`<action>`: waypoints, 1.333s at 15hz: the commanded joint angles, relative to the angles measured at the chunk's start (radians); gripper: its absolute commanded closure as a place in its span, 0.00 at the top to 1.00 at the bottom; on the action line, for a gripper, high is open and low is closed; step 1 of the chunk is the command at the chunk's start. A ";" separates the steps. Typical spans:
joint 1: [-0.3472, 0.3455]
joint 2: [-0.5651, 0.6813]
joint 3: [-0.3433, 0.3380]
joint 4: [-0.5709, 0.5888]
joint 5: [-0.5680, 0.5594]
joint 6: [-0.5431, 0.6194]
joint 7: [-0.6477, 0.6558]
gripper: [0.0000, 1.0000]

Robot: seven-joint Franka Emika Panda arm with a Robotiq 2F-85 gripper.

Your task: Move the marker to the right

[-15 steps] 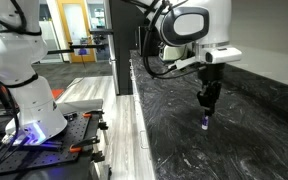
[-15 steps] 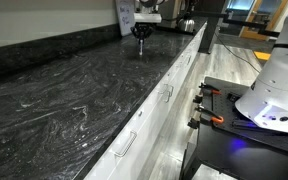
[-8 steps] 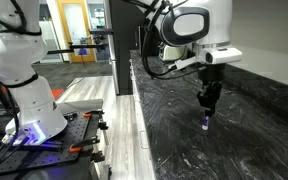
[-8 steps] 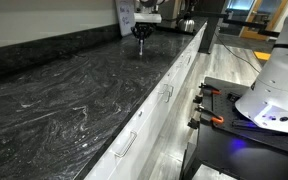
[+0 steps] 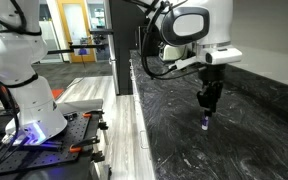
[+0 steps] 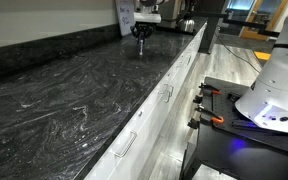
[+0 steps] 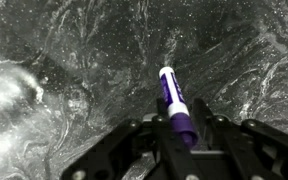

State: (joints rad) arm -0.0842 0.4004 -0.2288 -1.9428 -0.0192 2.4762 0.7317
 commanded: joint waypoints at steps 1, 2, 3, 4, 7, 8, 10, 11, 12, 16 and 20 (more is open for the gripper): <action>-0.001 -0.005 -0.001 0.000 0.027 0.020 -0.004 0.66; 0.000 -0.007 -0.002 -0.002 0.027 0.021 -0.003 0.74; 0.000 -0.008 -0.003 -0.002 0.026 0.023 -0.002 0.81; 0.001 -0.010 -0.003 -0.004 0.025 0.025 -0.003 0.89; 0.003 -0.027 -0.004 -0.016 0.022 0.041 -0.004 1.00; 0.005 -0.034 -0.005 -0.021 0.021 0.051 -0.003 1.00; 0.008 -0.060 -0.003 -0.036 0.019 0.060 -0.010 1.00; 0.009 -0.075 0.000 -0.045 0.020 0.062 -0.016 1.00; 0.009 -0.092 0.003 -0.052 0.019 0.055 -0.023 1.00; 0.017 -0.175 0.022 -0.100 0.012 0.038 -0.063 1.00; 0.022 -0.276 0.056 -0.175 0.018 0.004 -0.152 1.00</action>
State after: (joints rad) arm -0.0675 0.2291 -0.1960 -2.0292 -0.0141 2.5105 0.6479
